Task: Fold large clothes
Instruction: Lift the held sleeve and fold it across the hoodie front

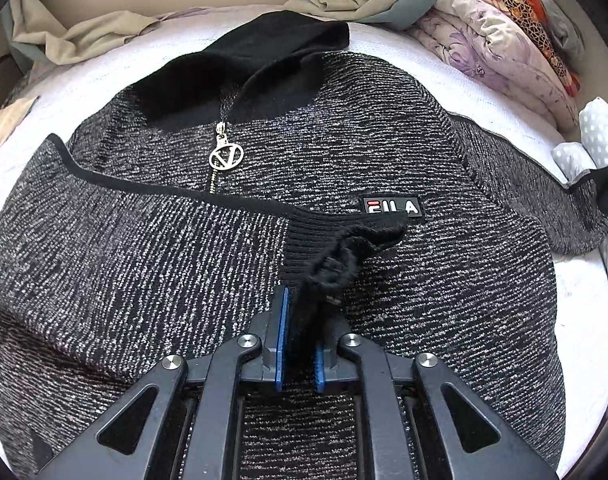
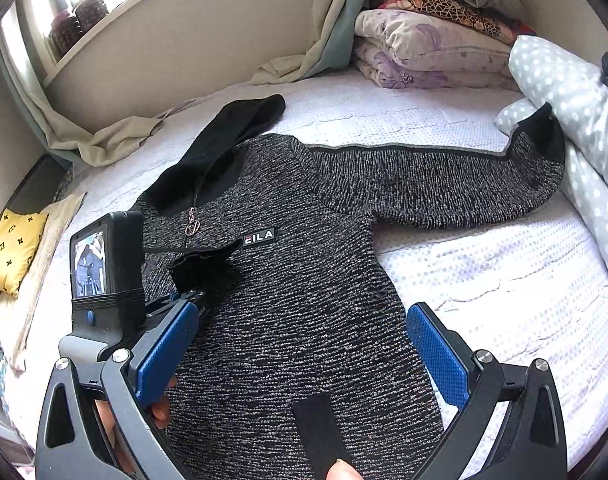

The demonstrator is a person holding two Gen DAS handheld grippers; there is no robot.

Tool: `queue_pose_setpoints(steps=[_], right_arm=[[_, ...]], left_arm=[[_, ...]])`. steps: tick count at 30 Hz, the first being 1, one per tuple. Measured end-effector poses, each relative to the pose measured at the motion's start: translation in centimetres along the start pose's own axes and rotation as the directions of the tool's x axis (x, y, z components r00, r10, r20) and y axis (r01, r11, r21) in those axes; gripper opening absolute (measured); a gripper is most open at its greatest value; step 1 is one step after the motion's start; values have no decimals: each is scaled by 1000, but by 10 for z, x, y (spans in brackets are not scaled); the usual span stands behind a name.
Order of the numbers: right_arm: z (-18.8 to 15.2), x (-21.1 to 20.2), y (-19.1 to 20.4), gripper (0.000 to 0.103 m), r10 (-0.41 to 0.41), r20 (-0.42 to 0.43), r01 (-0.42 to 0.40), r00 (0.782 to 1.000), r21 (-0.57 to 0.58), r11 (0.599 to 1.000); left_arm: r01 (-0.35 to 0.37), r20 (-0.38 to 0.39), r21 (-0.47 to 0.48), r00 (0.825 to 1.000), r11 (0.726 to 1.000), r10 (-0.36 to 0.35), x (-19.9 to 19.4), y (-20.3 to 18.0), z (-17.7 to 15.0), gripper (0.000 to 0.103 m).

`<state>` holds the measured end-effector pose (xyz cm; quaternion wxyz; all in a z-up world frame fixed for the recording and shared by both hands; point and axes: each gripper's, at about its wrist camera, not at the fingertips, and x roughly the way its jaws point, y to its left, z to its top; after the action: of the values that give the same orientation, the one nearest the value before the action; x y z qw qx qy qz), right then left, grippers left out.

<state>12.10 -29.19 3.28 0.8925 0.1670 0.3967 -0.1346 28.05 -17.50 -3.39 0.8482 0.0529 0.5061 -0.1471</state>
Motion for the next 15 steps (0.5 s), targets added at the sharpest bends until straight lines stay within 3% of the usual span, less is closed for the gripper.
queue_pose_setpoints(steps=[2, 4, 6, 12, 15], right_arm=[[0, 2, -1, 103, 1, -6, -1, 1000, 4, 1000], [1, 3, -2, 103, 4, -10, -4, 1000, 7, 1000], [1, 4, -1, 103, 7, -14, -6, 1000, 8, 1000], [0, 10, 2, 103, -2, -27, 2, 1000, -4, 1000], [-2, 14, 2, 103, -13, -36, 13, 999, -10, 1000]], left_arm=[[13, -1, 15, 1000, 1000, -13, -2, -2, -2, 28], [13, 0, 26, 1000, 1000, -13, -7, -2, -6, 58], [8, 15, 40, 1000, 999, -8, -13, -2, -12, 72], [21, 41, 62, 999, 998, -24, -37, 10, -25, 85], [3, 64, 77, 998, 997, -8, -54, 24, -31, 86]])
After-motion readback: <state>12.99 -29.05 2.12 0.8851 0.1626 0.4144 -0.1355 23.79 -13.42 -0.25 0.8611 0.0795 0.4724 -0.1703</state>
